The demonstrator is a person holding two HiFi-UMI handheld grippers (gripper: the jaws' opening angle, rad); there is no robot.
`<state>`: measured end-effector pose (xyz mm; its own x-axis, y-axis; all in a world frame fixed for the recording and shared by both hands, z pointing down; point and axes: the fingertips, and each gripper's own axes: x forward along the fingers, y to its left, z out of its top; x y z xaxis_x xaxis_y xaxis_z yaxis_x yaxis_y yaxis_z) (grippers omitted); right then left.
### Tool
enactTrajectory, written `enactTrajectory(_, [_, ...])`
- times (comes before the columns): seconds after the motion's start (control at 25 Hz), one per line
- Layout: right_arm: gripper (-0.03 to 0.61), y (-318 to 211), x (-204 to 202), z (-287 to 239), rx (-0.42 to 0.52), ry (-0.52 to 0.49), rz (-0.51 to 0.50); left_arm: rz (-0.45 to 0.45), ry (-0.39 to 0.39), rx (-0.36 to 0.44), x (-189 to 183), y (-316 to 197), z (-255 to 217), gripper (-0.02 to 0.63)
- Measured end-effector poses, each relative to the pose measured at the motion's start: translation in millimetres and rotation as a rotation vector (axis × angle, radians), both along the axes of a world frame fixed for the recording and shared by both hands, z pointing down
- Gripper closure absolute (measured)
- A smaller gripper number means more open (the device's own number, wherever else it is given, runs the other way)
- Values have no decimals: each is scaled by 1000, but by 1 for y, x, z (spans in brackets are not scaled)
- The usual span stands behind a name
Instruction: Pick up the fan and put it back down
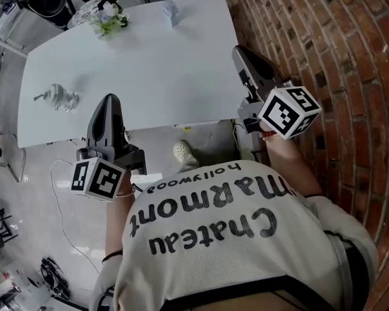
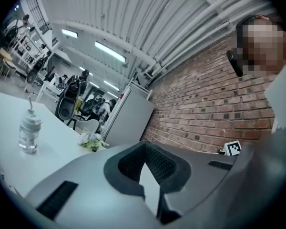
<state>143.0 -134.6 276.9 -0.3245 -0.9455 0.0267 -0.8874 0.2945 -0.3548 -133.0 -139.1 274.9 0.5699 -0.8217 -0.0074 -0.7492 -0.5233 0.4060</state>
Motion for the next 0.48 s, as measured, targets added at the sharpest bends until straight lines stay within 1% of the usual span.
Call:
enactTrajectory(0.12, [575, -26, -1, -4, 8, -5, 15, 14, -42, 29, -4, -24, -2, 612])
enactTrajectory(0.2, [575, -39, -4, -8, 10, -6, 25, 11, -52, 21, -12, -38, -1, 612])
enactTrajectory(0.32, [575, -58, -8, -10, 0, -2, 41, 0, -31, 10, -26, -59, -3, 612])
enactTrajectory(0.48, [575, -84, -12, 0, -25, -22, 55, -12, -14, 11, -37, -86, -2, 612])
